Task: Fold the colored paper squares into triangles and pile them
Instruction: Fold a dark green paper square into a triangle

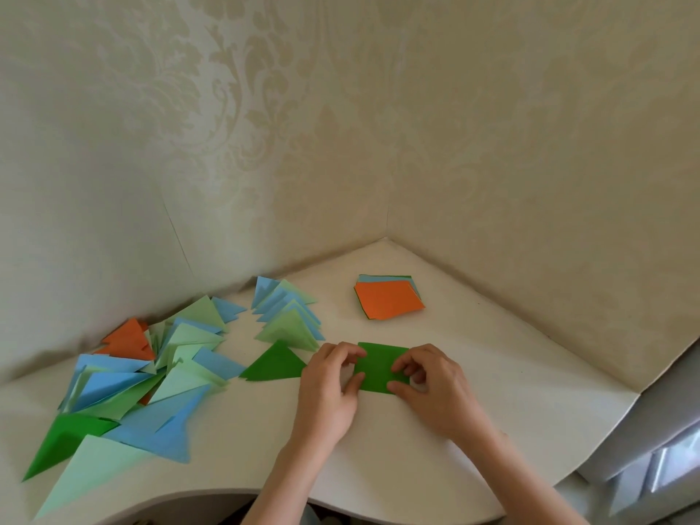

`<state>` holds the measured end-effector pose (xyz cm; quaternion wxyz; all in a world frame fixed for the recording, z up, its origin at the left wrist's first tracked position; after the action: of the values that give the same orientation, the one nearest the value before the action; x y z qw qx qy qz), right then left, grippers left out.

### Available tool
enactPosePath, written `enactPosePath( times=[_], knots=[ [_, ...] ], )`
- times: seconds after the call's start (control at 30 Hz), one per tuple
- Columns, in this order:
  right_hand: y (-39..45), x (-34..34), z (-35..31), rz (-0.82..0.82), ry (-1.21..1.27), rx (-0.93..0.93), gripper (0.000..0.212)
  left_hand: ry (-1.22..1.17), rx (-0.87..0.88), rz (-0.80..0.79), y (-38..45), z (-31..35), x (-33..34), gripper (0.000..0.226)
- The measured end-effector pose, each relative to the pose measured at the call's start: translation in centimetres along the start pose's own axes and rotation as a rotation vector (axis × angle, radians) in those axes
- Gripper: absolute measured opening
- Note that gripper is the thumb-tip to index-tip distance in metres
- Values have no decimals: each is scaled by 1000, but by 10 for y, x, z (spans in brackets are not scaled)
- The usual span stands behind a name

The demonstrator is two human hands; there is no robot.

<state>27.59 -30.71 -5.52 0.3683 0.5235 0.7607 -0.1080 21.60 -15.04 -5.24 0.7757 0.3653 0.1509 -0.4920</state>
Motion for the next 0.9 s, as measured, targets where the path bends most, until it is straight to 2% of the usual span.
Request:
enactPosePath(
  times=[0.2, 0.33, 0.43, 0.57, 0.6, 0.7, 0.9],
  knots=[
    [-2, -1, -5, -58, 1, -8, 28, -30, -20, -51, 0, 2, 0, 29],
    [-4, 0, -5, -41, -12, 12, 22, 127, 112, 36, -8, 25, -4, 25],
    [-3, -3, -7, -39, -22, 32, 21, 162, 167, -3, -20, 41, 6, 17],
    [5, -25, -6, 114, 18, 81, 15, 184, 189, -46, -23, 39, 9, 18],
    [7, -26, -4, 119, 9, 106, 16, 183, 194, -58, -23, 38, 7, 20],
    [9, -15, 0, -2, -66, 179, 26, 197, 222, -106, -20, 36, 4, 29],
    [0, -4, -7, -27, -5, 191, 12, 180, 224, -220, -19, 31, 0, 59]
  ],
)
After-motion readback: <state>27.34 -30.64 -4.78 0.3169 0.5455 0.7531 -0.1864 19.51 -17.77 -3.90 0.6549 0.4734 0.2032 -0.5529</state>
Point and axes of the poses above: each hand's wrist, its own y-axis towards the middle knuckle, its own x-axis out of the palm, z = x × y, the point moved 9 cm from there along y, towards the middle knuckle, and after that the axes turned 1 degree about -z, right-handed, at the moved point
